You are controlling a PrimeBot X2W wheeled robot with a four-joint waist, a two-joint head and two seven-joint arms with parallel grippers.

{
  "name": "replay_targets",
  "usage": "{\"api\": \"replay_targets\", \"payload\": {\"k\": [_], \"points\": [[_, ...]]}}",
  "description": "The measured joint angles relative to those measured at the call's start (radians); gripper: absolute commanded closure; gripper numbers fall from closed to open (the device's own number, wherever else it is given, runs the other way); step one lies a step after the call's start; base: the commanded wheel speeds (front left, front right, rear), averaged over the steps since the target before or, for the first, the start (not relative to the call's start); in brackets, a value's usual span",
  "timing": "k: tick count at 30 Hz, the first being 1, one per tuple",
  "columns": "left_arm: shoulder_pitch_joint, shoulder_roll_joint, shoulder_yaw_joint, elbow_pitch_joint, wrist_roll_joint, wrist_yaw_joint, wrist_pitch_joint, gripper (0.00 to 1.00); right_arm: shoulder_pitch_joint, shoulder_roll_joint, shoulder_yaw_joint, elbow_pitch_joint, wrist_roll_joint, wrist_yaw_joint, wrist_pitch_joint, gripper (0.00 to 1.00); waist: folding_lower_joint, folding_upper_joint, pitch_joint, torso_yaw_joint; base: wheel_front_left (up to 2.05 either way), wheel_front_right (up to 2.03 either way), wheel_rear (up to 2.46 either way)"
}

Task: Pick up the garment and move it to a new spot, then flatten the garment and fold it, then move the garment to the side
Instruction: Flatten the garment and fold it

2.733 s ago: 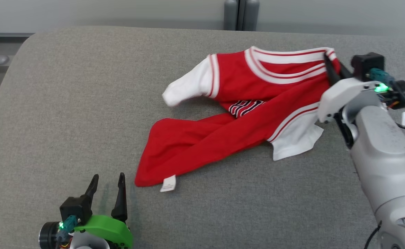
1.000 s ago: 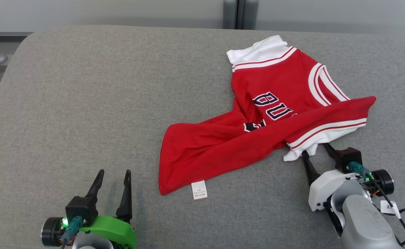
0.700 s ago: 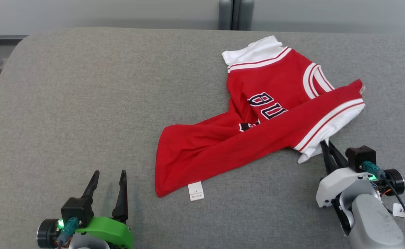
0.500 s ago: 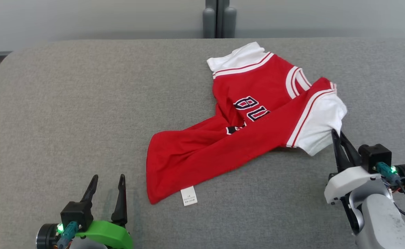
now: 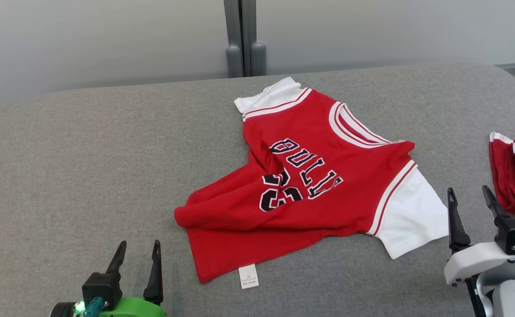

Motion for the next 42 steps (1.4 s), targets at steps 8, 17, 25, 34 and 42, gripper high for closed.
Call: {"api": "replay_targets", "payload": {"k": [8,17,25,34,42], "points": [[0.0,0.0,-0.018,0.001,0.003,0.0,0.0,0.0,-0.021,0.0,0.05,-0.033,0.05,0.0,0.0,0.0,0.0,0.0,0.0,0.007,0.0,0.0,0.0],[0.007,0.0,-0.105,0.006,-0.031,0.0,0.0,0.0,-0.022,0.0,0.062,-0.001,0.061,0.0,0.0,0.0,0.0,0.0,-0.009,0.007,0.0,0.0,0.0],[0.016,-0.003,-0.257,0.064,-0.108,0.0,0.0,0.0,-0.013,0.0,0.064,0.032,0.048,0.0,0.0,0.0,0.0,0.0,0.015,-0.012,0.0,0.0,0.0],[-0.035,0.014,-0.33,0.174,-0.177,0.0,0.0,0.0,-0.026,0.0,0.051,0.044,0.03,0.0,0.0,0.0,0.0,0.0,0.055,-0.042,0.0,0.0,0.0],[-0.063,0.029,-0.354,0.197,-0.2,0.0,-0.001,0.0,-0.064,0.0,0.022,0.163,-0.03,0.0,0.0,0.0,0.0,0.0,0.072,-0.048,0.0,0.0,0.0]]}}
